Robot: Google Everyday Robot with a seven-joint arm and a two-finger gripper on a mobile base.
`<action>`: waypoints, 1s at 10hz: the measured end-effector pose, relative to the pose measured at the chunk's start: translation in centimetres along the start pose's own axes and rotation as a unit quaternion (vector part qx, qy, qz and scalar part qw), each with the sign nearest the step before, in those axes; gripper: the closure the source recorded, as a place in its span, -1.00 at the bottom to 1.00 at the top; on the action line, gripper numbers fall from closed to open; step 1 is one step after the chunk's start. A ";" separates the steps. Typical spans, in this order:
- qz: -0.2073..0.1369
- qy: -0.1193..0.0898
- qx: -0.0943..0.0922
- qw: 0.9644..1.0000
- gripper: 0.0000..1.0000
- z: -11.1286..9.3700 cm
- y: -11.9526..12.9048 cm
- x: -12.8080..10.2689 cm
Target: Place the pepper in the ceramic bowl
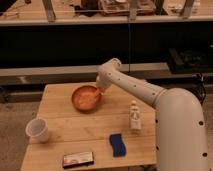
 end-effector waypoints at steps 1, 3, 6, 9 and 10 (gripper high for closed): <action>0.000 0.000 0.000 1.000 0.54 0.0 0.0 0.0; 0.001 0.000 0.000 1.000 0.54 0.1 0.0 0.0; 0.003 0.002 0.000 1.000 0.54 0.1 0.1 0.1; 0.004 0.002 -0.001 1.000 0.54 0.1 0.1 0.1; 0.005 0.002 -0.001 1.000 0.54 0.1 0.2 0.1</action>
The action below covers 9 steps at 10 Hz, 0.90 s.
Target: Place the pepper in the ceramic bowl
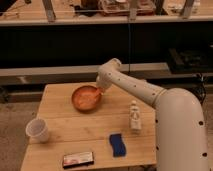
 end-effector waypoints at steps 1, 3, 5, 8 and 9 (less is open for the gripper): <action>0.000 0.000 0.000 1.000 0.54 0.0 0.0 0.0; 0.002 0.001 0.000 1.000 0.54 0.0 0.0 0.0; 0.003 0.001 -0.001 1.000 0.54 0.1 0.2 0.0; 0.004 0.001 -0.001 1.000 0.54 0.1 0.3 0.0; 0.004 0.002 -0.001 1.000 0.54 0.1 0.3 0.1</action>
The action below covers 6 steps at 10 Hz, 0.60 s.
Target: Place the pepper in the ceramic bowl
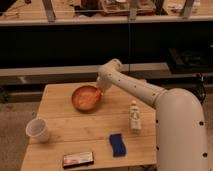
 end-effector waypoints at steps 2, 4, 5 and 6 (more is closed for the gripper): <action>0.001 0.001 0.000 1.000 0.54 0.0 0.0 0.1; 0.002 0.001 0.000 1.000 0.54 0.0 0.0 0.1; 0.003 0.001 0.000 1.000 0.54 0.1 0.1 0.1; 0.003 0.001 -0.001 1.000 0.54 0.1 0.1 0.1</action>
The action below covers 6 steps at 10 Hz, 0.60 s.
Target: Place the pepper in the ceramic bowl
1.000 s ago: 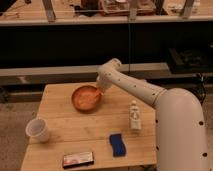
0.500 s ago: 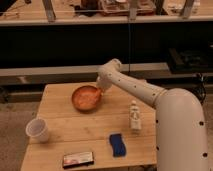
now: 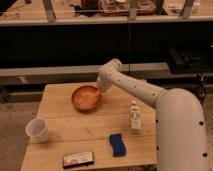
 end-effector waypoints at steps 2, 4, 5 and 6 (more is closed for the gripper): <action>0.001 0.000 0.000 1.000 0.54 0.0 0.1 0.1; 0.002 0.001 -0.001 1.000 0.54 0.0 0.1 0.0; 0.002 0.001 -0.001 1.000 0.54 0.0 0.2 0.0; 0.003 0.001 -0.002 1.000 0.54 0.0 0.2 0.0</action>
